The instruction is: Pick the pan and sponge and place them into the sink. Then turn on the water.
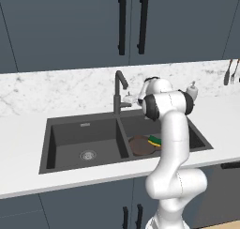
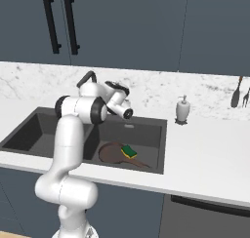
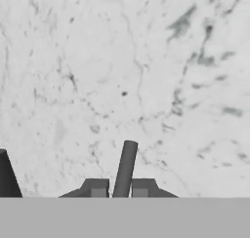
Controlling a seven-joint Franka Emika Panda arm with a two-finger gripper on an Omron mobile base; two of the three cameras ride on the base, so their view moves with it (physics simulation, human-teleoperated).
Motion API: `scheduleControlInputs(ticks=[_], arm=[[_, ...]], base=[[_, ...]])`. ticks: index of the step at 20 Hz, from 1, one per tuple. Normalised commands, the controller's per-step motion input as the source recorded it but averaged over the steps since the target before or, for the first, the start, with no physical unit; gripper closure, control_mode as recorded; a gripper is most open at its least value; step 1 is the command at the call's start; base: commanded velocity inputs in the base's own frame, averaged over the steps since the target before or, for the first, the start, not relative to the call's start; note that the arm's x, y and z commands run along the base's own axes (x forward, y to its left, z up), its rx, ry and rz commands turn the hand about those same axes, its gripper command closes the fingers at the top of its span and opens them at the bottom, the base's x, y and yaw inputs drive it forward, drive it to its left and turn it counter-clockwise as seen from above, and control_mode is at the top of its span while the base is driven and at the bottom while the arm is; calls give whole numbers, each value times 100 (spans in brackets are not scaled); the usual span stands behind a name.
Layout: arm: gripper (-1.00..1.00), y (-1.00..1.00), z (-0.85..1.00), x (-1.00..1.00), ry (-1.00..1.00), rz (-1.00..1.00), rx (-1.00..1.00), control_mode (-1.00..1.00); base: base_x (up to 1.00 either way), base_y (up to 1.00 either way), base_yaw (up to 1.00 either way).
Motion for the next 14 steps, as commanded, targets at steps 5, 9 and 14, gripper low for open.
scheduleControlInputs(ticks=[5,9,14], arm=[[100,-70,-15,-1,22,-1,6,-100],[100,-85,-32,-4,5,0,7,-100],[100,-90,-43,-7,5,0,9,-100]], base=[[0,0,0],[0,0,0],[0,0,0]])
